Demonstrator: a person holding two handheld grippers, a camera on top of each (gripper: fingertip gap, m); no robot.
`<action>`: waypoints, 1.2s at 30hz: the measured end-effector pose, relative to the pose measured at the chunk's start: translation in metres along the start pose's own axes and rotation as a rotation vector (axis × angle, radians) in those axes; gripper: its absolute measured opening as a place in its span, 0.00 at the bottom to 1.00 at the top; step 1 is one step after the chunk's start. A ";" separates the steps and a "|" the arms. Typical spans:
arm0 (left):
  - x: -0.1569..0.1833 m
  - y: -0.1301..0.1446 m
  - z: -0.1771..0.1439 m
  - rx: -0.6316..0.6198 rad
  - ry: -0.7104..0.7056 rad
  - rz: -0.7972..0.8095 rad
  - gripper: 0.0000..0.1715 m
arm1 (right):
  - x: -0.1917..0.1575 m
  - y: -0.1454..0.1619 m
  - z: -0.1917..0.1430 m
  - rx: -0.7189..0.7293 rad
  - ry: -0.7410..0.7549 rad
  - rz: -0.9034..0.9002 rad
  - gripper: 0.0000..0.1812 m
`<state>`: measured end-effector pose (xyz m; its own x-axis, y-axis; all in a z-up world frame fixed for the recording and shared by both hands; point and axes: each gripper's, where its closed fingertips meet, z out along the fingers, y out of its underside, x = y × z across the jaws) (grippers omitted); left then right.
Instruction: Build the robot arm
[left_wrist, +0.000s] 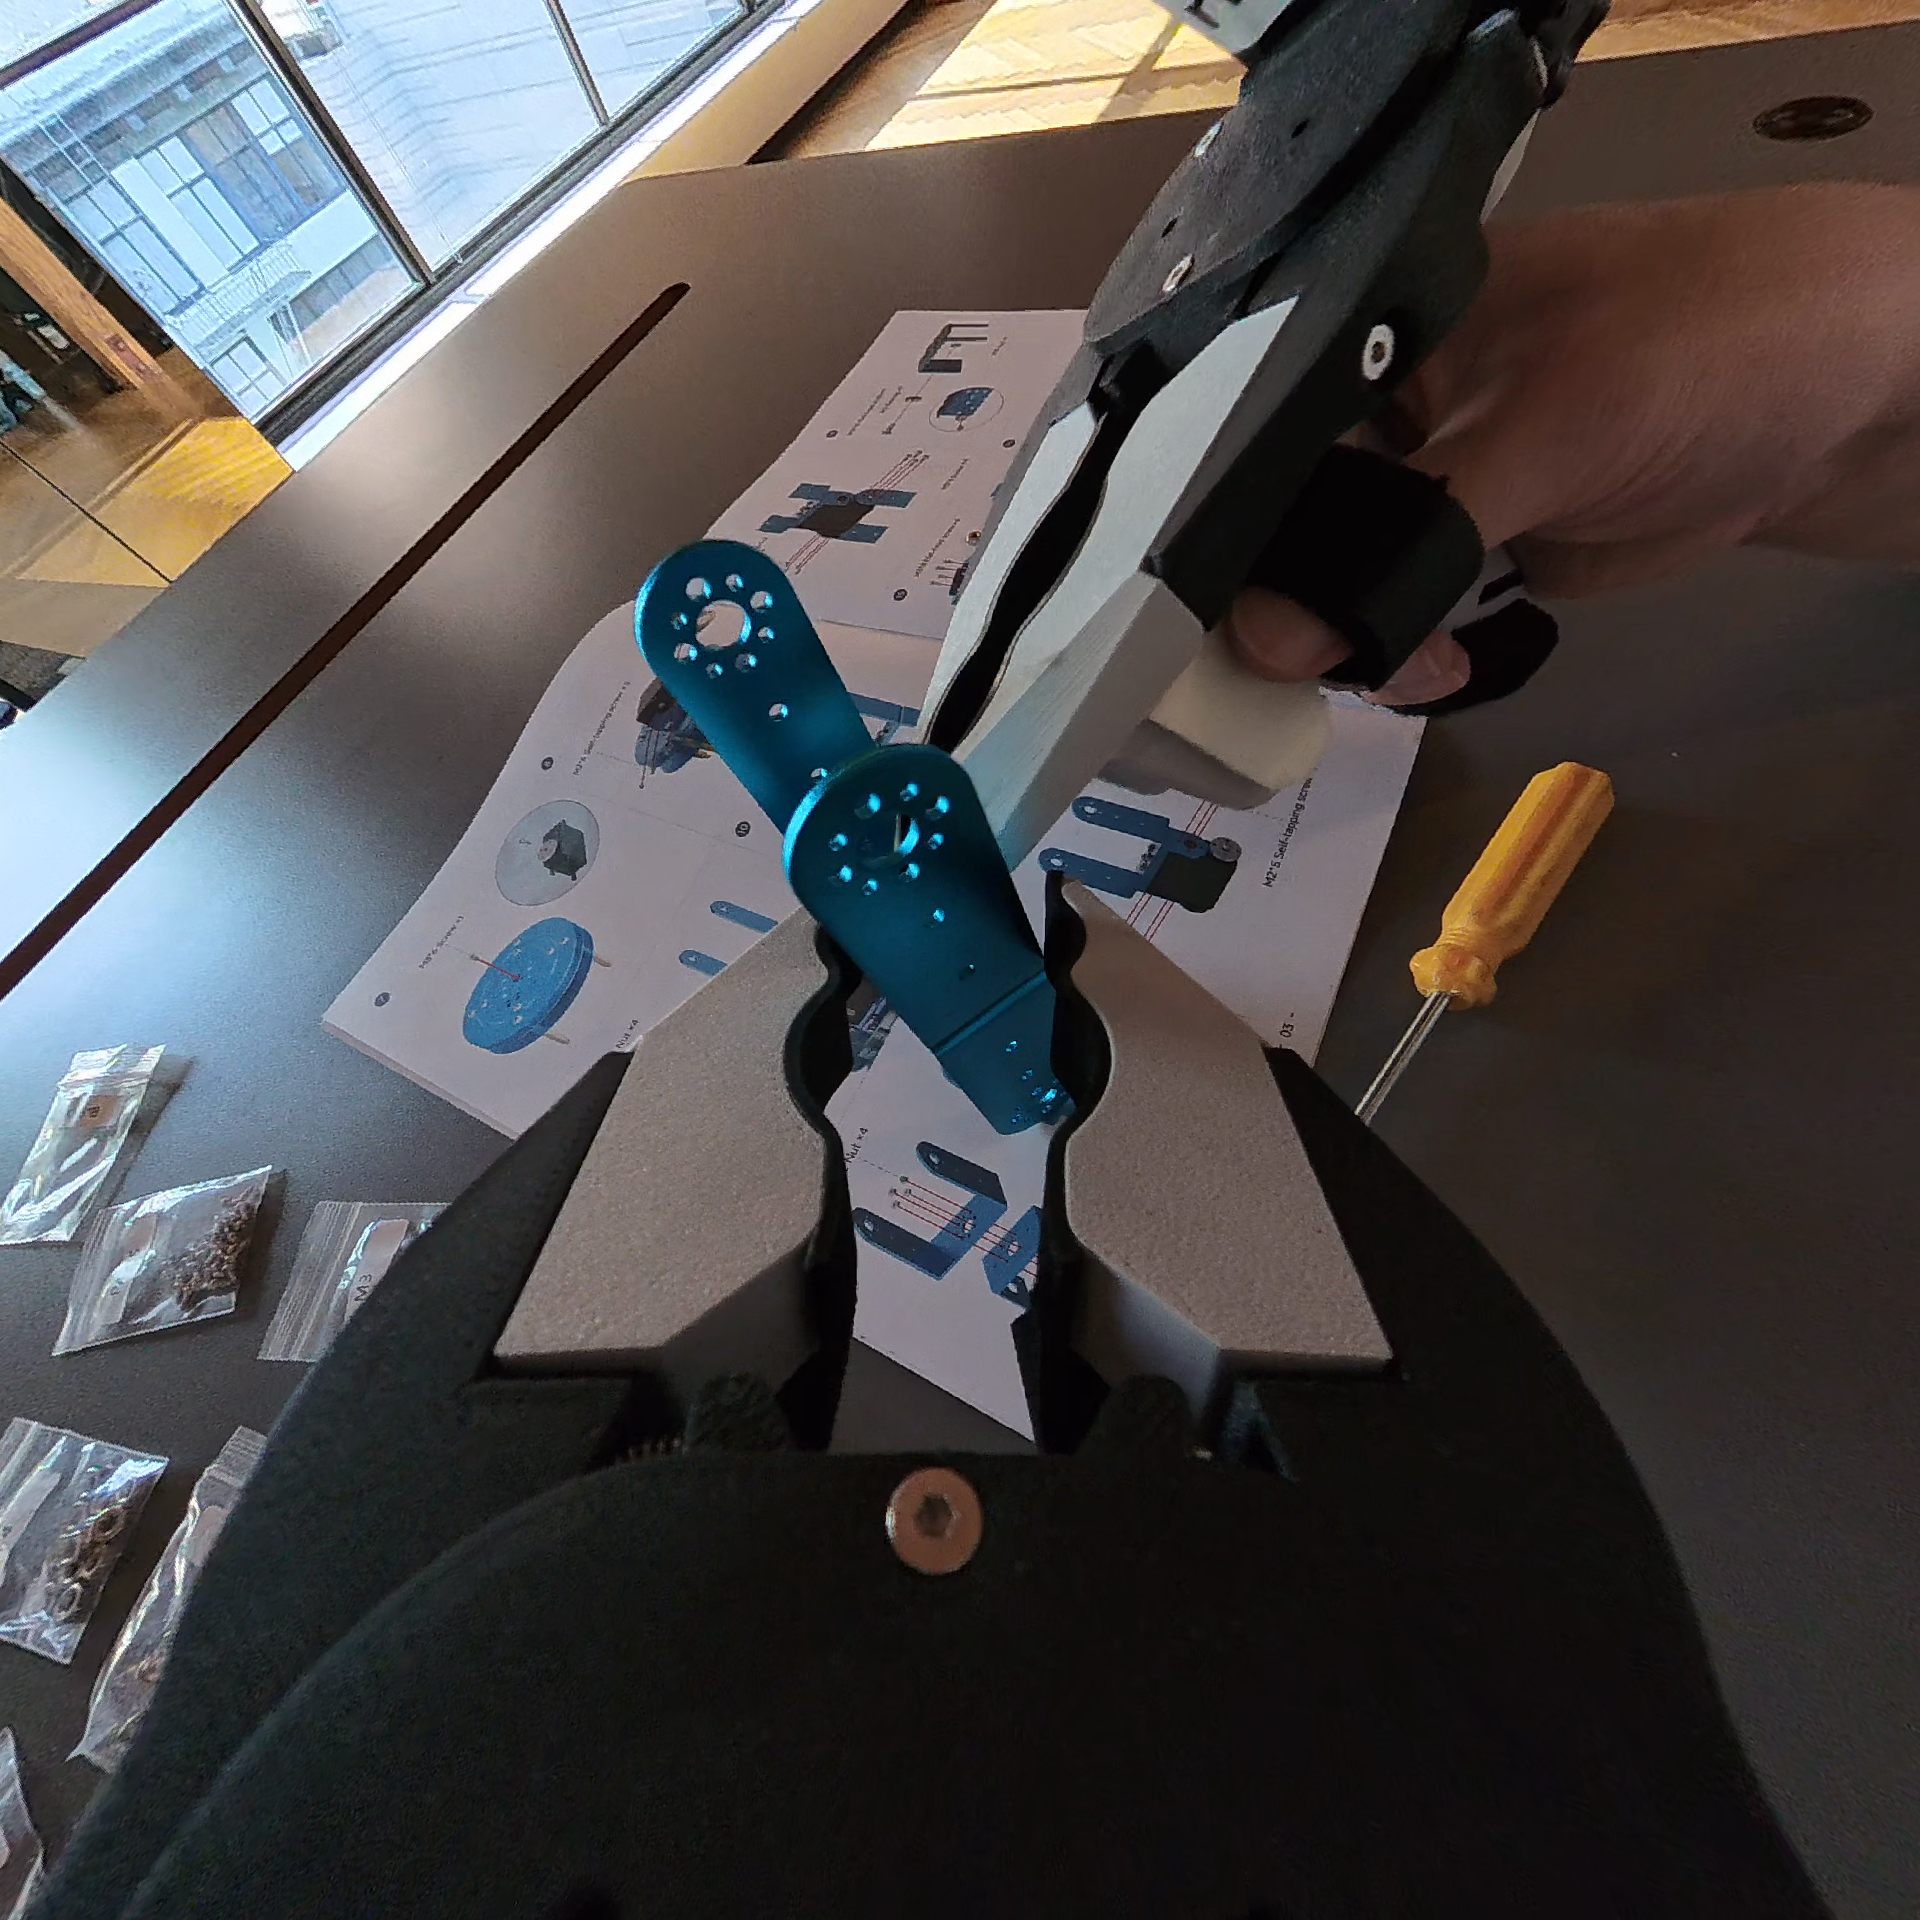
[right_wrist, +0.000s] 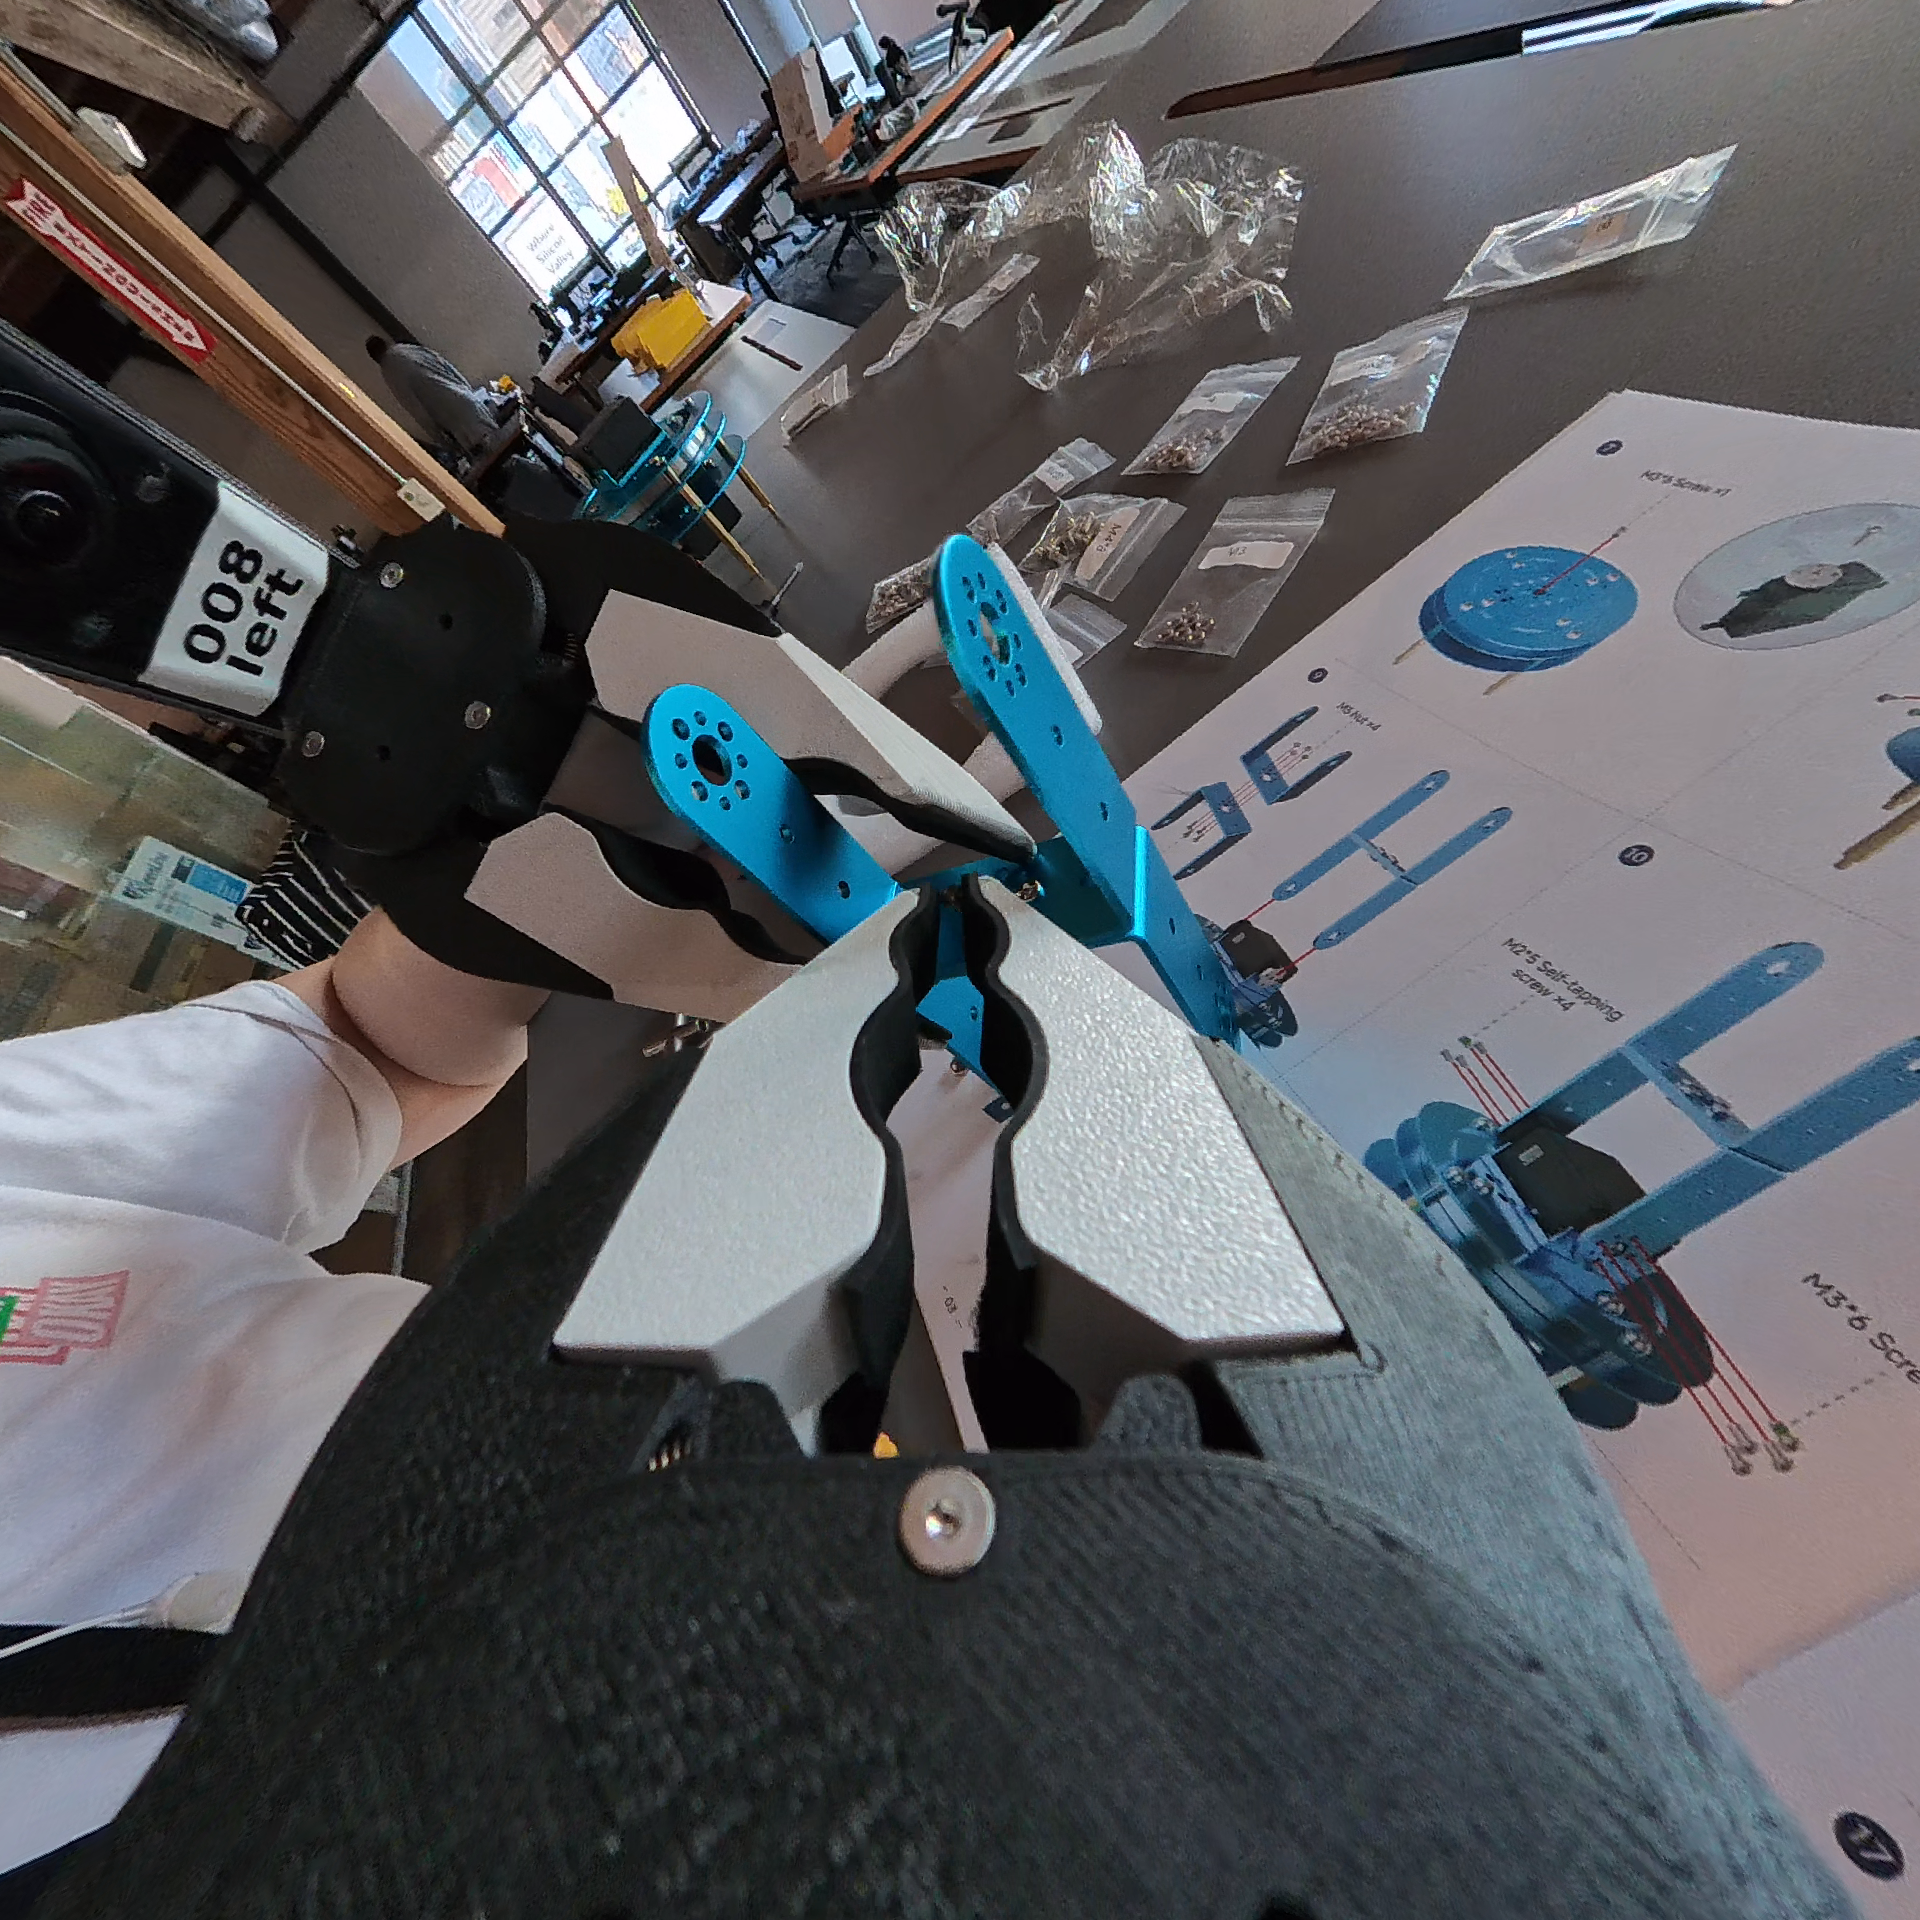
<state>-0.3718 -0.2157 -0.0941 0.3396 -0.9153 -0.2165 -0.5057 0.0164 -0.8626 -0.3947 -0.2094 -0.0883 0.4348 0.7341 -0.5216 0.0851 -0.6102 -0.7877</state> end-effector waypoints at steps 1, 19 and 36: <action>0.000 0.000 0.000 -0.001 -0.001 0.000 0.19 | 0.000 0.000 0.000 0.001 0.005 -0.006 0.02; -0.001 0.000 0.000 0.001 -0.005 0.000 0.19 | -0.009 -0.022 -0.018 0.117 0.010 -0.137 0.00; 0.003 -0.003 0.000 0.021 0.018 -0.013 0.19 | 0.046 0.016 0.000 -0.122 0.186 -0.523 0.13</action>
<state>-0.3700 -0.2182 -0.0923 0.3313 -0.9227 -0.1971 -0.4850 0.0126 -0.8744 -0.3734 -0.1853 -0.1255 0.4567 0.8896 0.0031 0.4301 -0.2177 -0.8761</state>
